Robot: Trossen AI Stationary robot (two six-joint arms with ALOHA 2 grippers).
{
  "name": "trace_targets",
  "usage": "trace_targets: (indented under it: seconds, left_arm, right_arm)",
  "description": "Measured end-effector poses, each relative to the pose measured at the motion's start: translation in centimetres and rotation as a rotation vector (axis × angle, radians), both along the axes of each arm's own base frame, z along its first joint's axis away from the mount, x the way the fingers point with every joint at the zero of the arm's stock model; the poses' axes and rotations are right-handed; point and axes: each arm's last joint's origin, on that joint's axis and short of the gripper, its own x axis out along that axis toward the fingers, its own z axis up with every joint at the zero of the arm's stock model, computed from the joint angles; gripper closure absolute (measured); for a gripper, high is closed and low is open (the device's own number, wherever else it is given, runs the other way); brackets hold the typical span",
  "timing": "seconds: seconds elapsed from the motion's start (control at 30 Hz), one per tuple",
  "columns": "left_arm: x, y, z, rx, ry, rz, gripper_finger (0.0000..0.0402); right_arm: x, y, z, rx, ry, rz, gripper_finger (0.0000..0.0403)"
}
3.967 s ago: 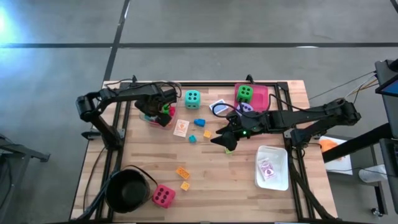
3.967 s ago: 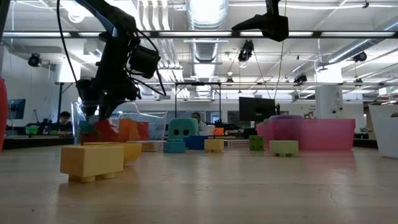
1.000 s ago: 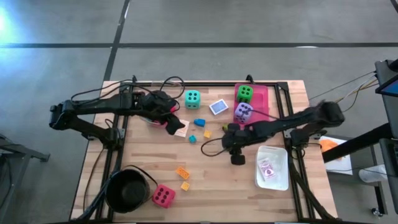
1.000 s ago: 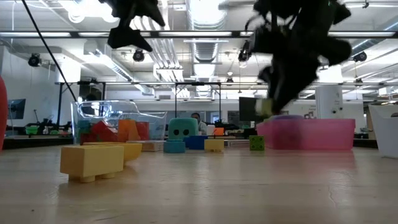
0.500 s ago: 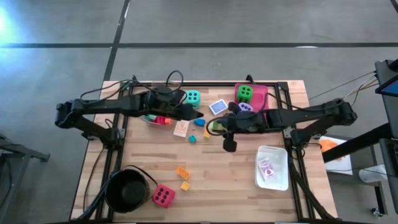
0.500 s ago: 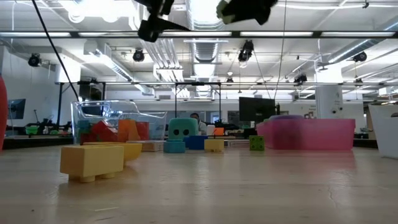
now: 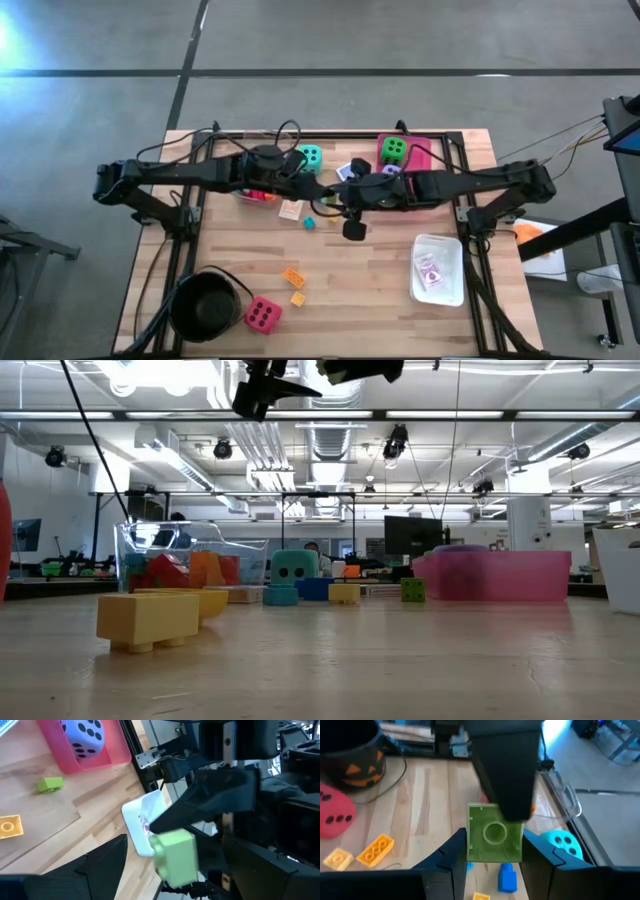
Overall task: Pick & Place Toys
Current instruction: Put the light green game piece into the transparent bin
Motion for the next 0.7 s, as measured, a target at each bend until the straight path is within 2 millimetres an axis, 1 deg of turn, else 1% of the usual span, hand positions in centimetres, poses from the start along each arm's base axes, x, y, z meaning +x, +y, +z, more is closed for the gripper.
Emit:
trace_targets:
  seconds: [0.13, 0.23, 0.33, 0.7]
  left_arm:
    - [-0.02, 0.00, -0.05, -0.003, 0.006, 0.001, 0.0074]
    - [0.12, -0.06, -0.25, -0.007, 0.013, -0.005, 0.0088]
    - [0.16, -0.09, -0.44, -0.013, 0.026, -0.014, 0.0119]
    - [0.31, -0.10, -0.51, -0.032, 0.023, -0.013, 0.0259]
  right_arm:
    - [0.18, -0.05, 0.02, -0.012, 0.012, 0.005, 0.0274]
    - [0.26, -0.03, 0.39, -0.010, -0.005, 0.005, 0.0274]
    - [0.20, -0.07, 0.41, -0.010, -0.006, 0.004, 0.0274]
    - [0.20, -0.10, 0.41, -0.013, -0.008, 0.004, 0.0274]
